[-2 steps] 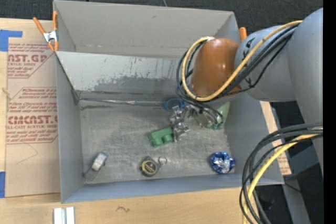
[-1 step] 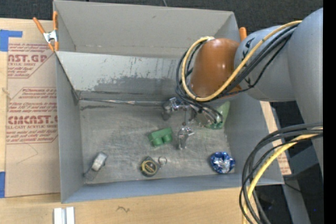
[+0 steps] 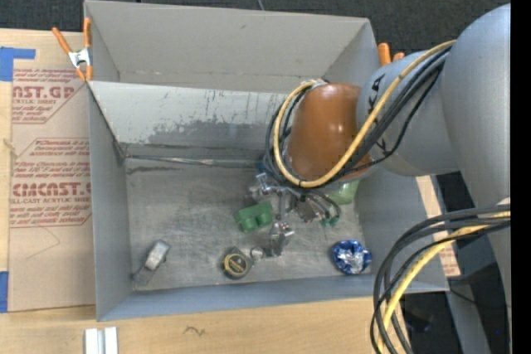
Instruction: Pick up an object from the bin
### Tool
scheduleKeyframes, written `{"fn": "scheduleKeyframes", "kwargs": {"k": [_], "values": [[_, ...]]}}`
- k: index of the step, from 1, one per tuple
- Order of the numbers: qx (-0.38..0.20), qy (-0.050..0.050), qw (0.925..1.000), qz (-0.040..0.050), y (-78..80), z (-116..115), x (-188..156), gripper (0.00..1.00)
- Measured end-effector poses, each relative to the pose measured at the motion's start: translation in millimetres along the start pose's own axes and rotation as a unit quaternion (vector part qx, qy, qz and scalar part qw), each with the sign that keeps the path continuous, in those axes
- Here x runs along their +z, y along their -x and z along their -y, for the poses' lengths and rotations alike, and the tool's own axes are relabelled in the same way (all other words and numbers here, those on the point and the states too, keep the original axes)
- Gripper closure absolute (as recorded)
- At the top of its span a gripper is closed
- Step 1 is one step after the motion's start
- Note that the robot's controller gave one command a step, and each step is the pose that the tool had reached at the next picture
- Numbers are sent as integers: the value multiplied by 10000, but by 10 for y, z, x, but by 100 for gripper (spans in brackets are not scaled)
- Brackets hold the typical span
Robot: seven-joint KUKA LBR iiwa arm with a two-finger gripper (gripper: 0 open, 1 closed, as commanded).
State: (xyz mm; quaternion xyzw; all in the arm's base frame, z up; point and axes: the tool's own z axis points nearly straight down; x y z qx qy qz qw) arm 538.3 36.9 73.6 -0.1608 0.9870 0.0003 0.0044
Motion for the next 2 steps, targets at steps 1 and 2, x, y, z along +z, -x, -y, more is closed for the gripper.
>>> {"fn": "scheduleKeyframes", "kwargs": {"k": [1,2], "values": [[6,2,10000,-37,-6,18,-8,100],[-1197,-3,9928,-6,-364,10,-1551,100]]}}
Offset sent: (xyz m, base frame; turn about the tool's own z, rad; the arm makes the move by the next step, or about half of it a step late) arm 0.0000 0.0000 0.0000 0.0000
